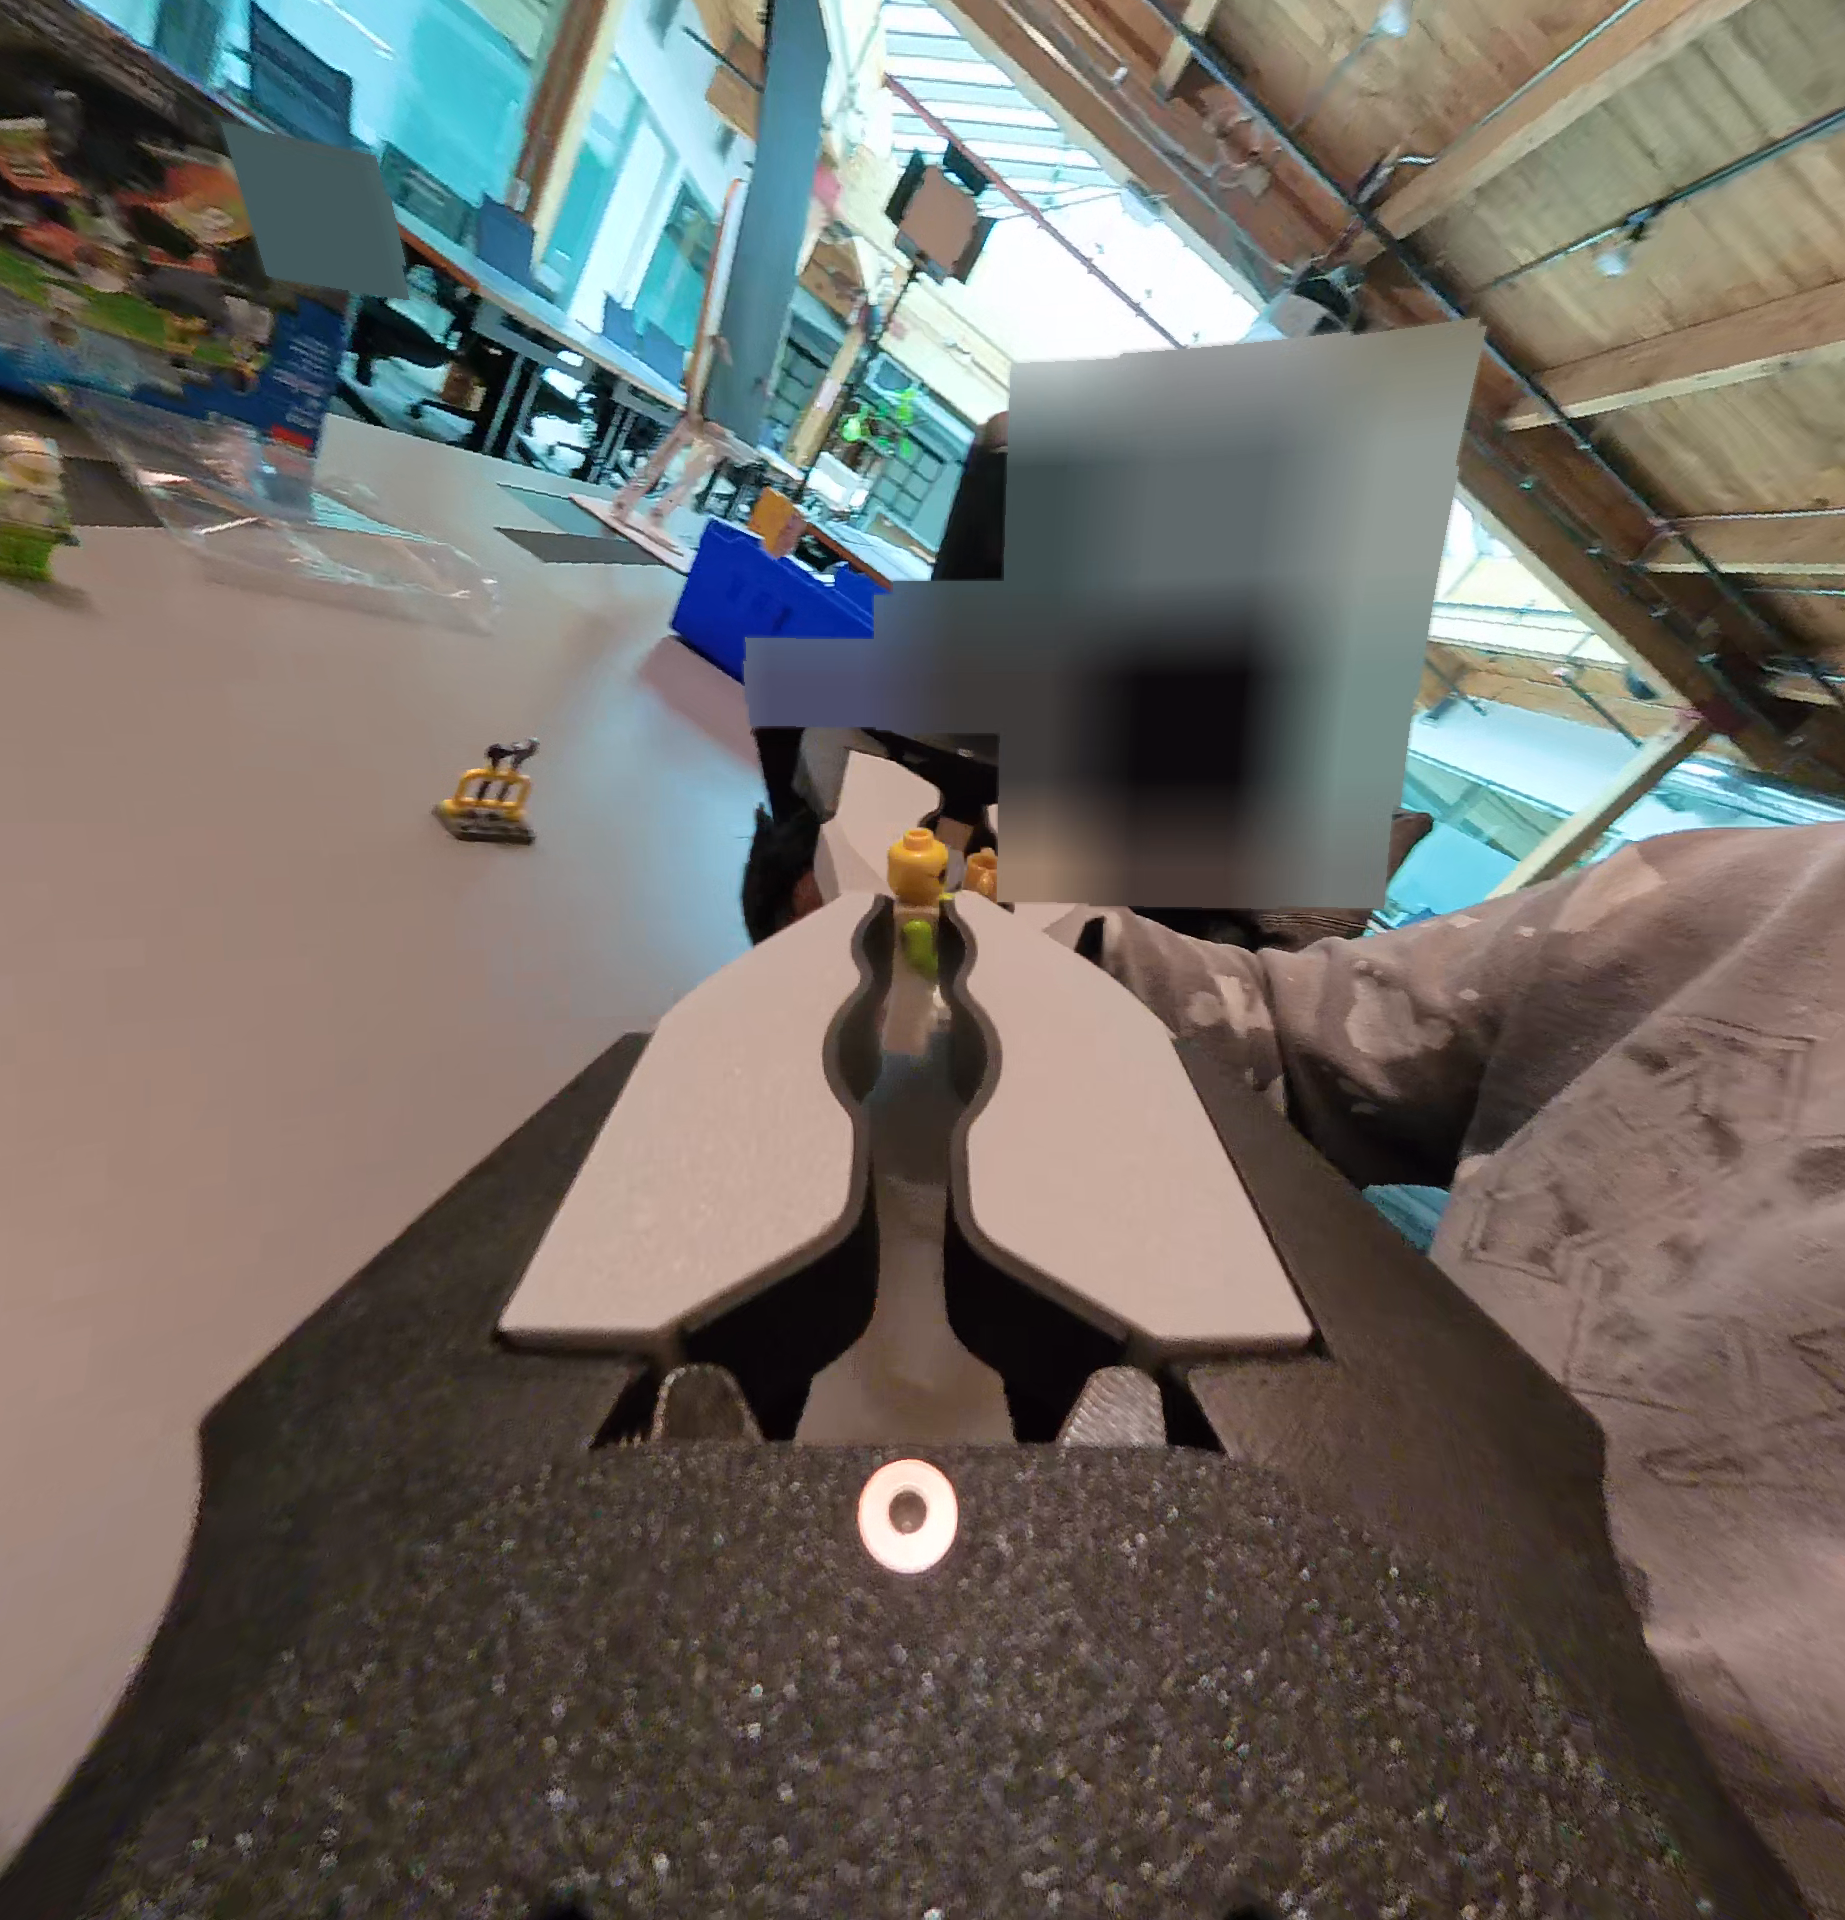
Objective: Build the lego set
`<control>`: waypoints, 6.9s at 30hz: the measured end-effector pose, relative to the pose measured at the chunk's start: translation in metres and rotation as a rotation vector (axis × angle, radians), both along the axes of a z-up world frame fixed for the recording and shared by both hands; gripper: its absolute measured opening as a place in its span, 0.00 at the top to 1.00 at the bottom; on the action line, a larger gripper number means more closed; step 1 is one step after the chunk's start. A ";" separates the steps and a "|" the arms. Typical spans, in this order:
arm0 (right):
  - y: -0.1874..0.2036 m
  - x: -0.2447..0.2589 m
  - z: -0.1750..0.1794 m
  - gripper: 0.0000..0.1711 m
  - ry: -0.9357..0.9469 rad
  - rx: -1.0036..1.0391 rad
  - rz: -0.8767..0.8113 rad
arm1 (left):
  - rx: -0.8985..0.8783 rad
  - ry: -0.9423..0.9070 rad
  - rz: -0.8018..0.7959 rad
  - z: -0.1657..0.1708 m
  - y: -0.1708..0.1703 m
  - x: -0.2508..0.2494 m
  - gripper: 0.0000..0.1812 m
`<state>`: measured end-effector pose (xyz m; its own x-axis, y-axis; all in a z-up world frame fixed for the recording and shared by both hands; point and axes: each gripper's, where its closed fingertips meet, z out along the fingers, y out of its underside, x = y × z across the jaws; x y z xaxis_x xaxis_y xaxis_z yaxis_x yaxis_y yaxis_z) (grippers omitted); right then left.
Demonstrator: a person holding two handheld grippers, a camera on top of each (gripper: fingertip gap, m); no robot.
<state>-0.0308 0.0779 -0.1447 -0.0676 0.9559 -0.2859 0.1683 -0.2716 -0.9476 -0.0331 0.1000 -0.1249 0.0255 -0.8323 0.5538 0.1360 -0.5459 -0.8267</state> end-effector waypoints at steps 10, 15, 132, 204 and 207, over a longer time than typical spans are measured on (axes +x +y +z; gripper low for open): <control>-0.012 0.004 0.005 0.90 0.042 0.037 0.080 | 0.047 -0.016 -0.060 0.007 -0.014 0.005 0.96; -0.006 0.003 0.003 0.90 0.032 0.038 0.043 | 0.054 -0.001 -0.015 0.005 -0.008 0.004 0.95; 0.028 0.002 -0.026 0.96 -0.390 0.333 -0.067 | 0.279 0.225 0.129 -0.033 0.013 0.008 0.95; 0.057 0.057 -0.068 0.85 -0.467 0.278 0.023 | 0.409 0.833 0.140 -0.091 0.081 0.012 0.94; 0.046 0.054 -0.090 0.84 -0.542 0.320 0.034 | 0.410 0.837 0.139 -0.092 0.080 0.012 0.94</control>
